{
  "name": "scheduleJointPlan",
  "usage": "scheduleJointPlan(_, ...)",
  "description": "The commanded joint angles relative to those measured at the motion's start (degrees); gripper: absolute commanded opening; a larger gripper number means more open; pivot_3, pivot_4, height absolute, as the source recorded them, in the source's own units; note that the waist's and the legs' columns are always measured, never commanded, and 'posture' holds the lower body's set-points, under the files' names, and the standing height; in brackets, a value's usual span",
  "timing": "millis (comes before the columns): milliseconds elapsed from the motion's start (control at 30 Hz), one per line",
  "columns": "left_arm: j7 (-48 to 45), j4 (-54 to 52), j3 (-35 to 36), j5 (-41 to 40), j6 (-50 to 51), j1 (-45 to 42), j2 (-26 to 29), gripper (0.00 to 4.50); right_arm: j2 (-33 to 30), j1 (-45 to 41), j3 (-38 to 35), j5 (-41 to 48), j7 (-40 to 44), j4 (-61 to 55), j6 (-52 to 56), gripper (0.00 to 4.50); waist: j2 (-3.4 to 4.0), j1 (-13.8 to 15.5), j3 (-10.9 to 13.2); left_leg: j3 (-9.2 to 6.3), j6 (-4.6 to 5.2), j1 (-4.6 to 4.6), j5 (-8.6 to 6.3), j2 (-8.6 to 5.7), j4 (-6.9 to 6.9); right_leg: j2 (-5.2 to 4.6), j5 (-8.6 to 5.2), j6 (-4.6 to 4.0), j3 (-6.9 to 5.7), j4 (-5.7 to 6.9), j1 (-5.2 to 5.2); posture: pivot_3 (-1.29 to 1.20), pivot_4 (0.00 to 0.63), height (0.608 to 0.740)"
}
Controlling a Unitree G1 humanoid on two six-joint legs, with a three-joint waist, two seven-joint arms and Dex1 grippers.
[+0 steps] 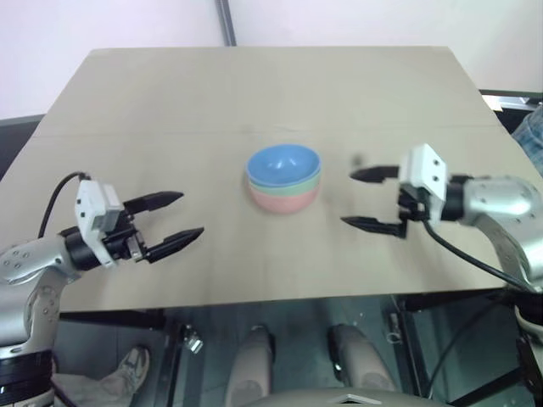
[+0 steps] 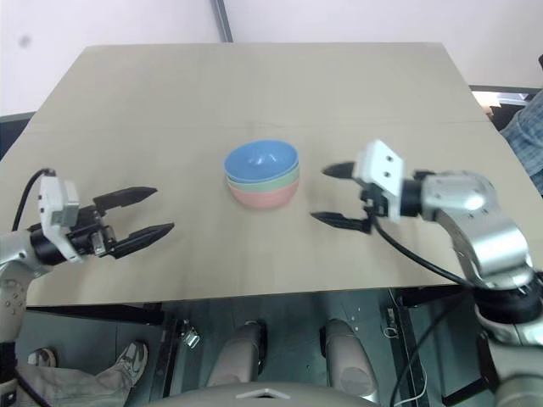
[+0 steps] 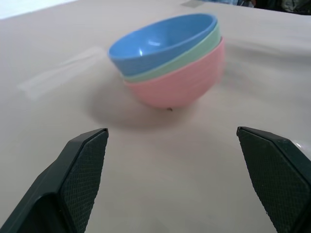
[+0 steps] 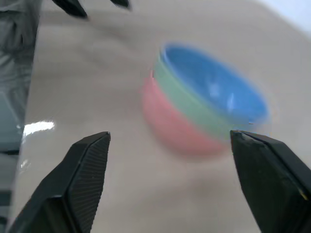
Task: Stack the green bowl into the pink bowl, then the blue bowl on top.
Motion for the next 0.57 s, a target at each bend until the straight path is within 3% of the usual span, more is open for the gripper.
scheduleJointPlan(33,0.3,-2.5,3.7,-1.7,0.1,1.4,0.8,4.5,-2.2,3.9,-6.4,1.0,-3.7,-4.2,1.0,4.29,0.03,-0.2,0.0,0.05,0.0,0.03,0.0,0.0,0.0,0.0,-0.01,0.02,0.04,0.0,-0.01,0.0,0.15,0.727)
scheduleJointPlan(267,3.1,-6.2,6.4,-1.2,1.0,5.8,0.3,4.5,-7.1,12.5,-13.9,5.9,-4.0,-8.2,4.4,4.29,-0.01,-0.5,0.0,0.12,0.0,0.1,0.0,0.04,0.06,0.03,-0.15,0.26,0.11,0.02,0.02,0.0,0.15,0.727)
scheduleJointPlan(567,4.2,-7.9,5.9,-1.4,1.7,7.0,1.0,4.5,-9.2,12.1,-14.1,8.5,-5.2,-7.9,4.0,4.29,-0.02,-0.5,0.0,0.12,0.0,0.07,0.0,0.03,0.07,0.04,-0.15,0.25,0.12,0.0,0.01,0.0,0.15,0.727)
